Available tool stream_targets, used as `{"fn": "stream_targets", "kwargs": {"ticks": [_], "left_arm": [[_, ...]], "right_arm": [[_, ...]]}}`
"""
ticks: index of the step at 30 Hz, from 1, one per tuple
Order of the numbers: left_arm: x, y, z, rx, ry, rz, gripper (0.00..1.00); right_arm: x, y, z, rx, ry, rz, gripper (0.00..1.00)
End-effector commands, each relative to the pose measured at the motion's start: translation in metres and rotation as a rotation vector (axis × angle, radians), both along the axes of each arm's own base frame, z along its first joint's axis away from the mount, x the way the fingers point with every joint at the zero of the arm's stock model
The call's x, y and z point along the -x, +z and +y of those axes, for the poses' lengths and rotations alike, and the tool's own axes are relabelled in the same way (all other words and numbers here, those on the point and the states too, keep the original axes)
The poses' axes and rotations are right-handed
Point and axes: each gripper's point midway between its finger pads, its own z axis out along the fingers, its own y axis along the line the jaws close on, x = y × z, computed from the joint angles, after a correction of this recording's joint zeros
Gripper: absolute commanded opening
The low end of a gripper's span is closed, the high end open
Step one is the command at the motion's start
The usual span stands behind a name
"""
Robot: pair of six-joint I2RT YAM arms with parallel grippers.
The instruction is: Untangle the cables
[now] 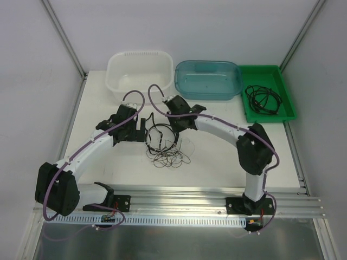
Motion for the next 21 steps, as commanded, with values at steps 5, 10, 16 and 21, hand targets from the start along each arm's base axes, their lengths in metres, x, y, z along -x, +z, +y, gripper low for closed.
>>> {"fn": "stream_targets", "kwargs": {"ticks": [5, 10, 16, 21], "left_arm": [[-0.005, 0.019, 0.001, 0.022, 0.012, -0.062, 0.99], [-0.005, 0.021, 0.0, 0.027, 0.003, -0.073, 0.99], [-0.006, 0.022, 0.0, 0.03, -0.001, -0.079, 0.99], [-0.007, 0.022, -0.001, 0.035, -0.005, -0.083, 0.99]], "right_arm": [[-0.005, 0.246, -0.05, -0.129, -0.024, -0.449, 0.01], [0.015, 0.388, -0.101, -0.225, -0.063, -0.737, 0.01], [0.06, 0.48, -0.153, -0.506, -0.153, -0.98, 0.01], [0.056, 0.433, -0.156, -0.476, -0.191, -0.945, 0.01]]}}
